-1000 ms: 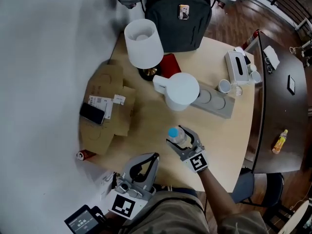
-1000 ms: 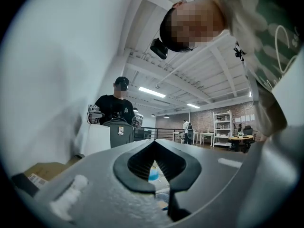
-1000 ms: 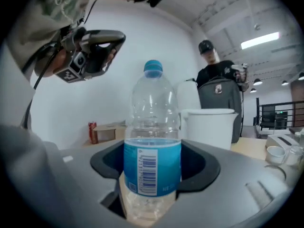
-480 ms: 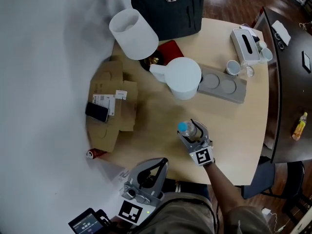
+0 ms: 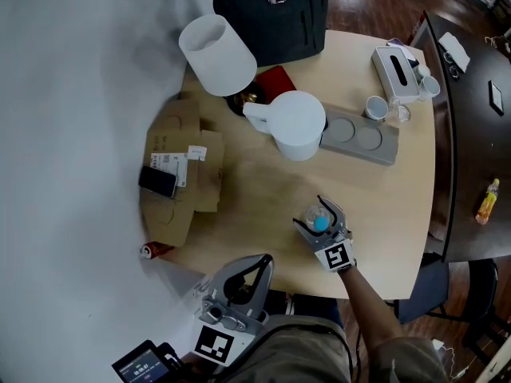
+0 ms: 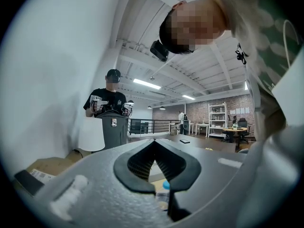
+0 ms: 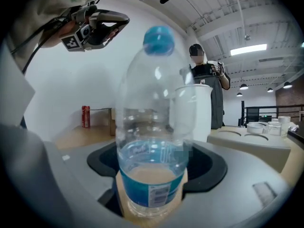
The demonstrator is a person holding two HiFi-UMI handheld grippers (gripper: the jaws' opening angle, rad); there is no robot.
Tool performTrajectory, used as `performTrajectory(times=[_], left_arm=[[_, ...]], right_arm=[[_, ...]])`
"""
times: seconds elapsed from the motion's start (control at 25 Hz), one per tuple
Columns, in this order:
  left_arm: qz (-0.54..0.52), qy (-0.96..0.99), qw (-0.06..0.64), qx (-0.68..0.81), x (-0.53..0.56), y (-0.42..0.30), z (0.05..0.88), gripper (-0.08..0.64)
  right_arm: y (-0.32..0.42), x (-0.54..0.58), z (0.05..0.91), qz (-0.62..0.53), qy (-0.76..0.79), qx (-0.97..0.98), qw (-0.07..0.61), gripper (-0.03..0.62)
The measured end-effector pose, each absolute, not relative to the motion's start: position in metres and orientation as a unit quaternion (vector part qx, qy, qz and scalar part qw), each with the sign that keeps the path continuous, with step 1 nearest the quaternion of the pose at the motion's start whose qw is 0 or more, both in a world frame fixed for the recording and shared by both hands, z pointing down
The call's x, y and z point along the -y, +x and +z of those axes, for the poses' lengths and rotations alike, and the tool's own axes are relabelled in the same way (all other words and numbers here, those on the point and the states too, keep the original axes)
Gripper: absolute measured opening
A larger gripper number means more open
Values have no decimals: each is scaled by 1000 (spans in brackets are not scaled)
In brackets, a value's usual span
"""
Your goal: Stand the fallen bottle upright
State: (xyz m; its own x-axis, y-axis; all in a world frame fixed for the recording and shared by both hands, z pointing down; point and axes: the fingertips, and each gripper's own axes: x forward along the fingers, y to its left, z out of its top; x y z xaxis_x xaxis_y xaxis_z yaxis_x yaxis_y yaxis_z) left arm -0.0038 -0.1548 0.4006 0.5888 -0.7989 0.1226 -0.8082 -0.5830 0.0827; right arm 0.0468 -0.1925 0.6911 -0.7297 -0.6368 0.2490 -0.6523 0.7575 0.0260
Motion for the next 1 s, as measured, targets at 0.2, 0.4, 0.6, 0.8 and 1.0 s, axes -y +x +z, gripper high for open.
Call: performTrajectory(times=[0.2, 0.4, 0.6, 0.8, 1.0], left_arm=[[21, 891, 61, 448, 148, -8, 392, 5], [0, 897, 48, 439, 142, -12, 378, 5], [-15, 902, 43, 430, 131, -25, 367, 5], [-23, 908, 62, 413, 114, -36, 375, 5], [-25, 917, 69, 391, 80, -33, 380, 5]], right_arm=[[45, 188, 659, 37, 355, 927, 115, 387], [62, 174, 611, 35, 393, 909, 130, 383], [75, 143, 535, 53, 471, 873, 112, 338], [43, 111, 456, 62, 497, 861, 91, 29], [8, 76, 418, 43, 494, 865, 72, 5]])
